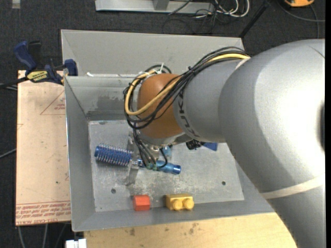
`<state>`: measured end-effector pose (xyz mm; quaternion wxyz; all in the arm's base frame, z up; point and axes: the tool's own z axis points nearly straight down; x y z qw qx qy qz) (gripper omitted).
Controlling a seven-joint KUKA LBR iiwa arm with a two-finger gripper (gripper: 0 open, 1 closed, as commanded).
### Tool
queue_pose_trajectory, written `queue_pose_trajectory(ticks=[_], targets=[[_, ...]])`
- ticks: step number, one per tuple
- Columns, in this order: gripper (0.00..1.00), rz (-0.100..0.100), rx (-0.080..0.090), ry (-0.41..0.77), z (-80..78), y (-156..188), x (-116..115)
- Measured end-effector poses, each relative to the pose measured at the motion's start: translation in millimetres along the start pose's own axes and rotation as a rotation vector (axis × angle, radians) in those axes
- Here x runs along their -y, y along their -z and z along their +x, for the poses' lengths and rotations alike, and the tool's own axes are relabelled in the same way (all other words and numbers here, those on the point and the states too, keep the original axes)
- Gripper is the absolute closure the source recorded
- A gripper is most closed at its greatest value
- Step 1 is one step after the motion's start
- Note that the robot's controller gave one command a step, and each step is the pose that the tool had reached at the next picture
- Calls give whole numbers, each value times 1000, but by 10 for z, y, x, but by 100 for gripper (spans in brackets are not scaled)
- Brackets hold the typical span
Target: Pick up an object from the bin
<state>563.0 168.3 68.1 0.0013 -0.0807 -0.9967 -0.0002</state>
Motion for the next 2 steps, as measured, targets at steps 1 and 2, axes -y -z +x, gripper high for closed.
queue_pose_trajectory(ticks=[1,2], targets=[[0,-1,0,0,-2,1,-7],[100,-2,0,0,-1,1,-5]])
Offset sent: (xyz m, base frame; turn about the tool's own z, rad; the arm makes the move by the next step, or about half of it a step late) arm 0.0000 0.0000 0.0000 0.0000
